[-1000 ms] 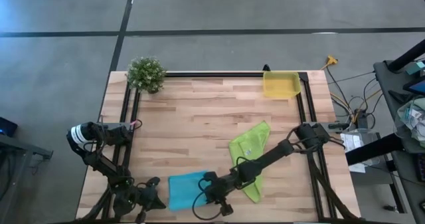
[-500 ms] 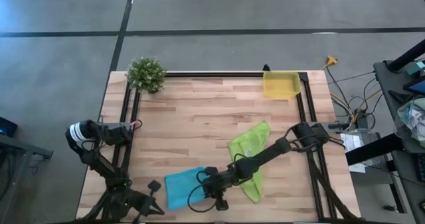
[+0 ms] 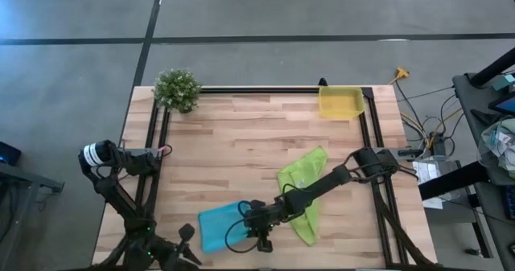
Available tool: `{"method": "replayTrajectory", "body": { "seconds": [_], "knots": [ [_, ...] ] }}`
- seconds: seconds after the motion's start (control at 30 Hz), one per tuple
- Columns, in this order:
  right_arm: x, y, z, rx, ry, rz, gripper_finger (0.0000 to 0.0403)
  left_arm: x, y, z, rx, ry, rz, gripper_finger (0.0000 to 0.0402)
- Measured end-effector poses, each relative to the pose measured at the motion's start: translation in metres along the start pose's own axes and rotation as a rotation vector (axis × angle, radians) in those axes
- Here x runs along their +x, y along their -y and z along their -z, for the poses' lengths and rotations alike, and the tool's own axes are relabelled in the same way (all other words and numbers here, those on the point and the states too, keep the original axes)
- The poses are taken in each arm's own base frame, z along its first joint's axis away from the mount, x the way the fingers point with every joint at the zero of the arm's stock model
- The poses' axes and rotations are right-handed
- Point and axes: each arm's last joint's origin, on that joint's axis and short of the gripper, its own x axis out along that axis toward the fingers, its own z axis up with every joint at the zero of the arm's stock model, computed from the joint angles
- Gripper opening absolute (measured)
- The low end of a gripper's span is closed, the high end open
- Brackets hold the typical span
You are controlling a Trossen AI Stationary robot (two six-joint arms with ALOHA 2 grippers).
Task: Roll microfiber towels into tight, uniform cylinder then place into a basket
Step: Roll the blue microfiber towel
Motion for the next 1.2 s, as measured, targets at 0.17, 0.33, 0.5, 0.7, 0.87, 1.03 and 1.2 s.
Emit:
{"method": "replayTrajectory", "body": {
  "seconds": [0.17, 0.33, 0.5, 0.7, 0.87, 1.03, 1.2],
  "knots": [
    [0.000, 0.001, -0.001, 0.035, 0.001, 0.001, 0.0009, 0.012, -0.010, -0.003, 0.020, -0.177, -0.114, 0.0124],
    [0.000, 0.001, -0.001, 0.048, 0.001, 0.001, 0.0009, 0.023, -0.024, -0.003, -0.126, -0.317, -0.106, 0.0188],
    [0.000, 0.001, 0.000, 0.054, 0.001, 0.001, 0.0009, 0.030, -0.033, -0.004, -0.232, -0.322, -0.092, 0.0219],
    [0.000, 0.001, 0.000, 0.053, 0.000, 0.001, 0.0009, 0.034, -0.036, -0.006, -0.281, -0.322, -0.092, 0.0221],
    [0.000, 0.001, 0.000, 0.053, 0.001, 0.002, 0.0009, 0.042, -0.035, 0.001, -0.335, -0.358, -0.087, 0.0221],
    [0.000, 0.001, 0.000, 0.042, 0.004, 0.008, 0.0009, 0.049, -0.034, 0.007, -0.348, -0.384, -0.103, 0.0221],
    [0.000, 0.001, 0.000, 0.041, 0.004, 0.009, 0.0009, 0.050, -0.034, 0.005, -0.352, -0.376, -0.107, 0.0221]
  ]
}}
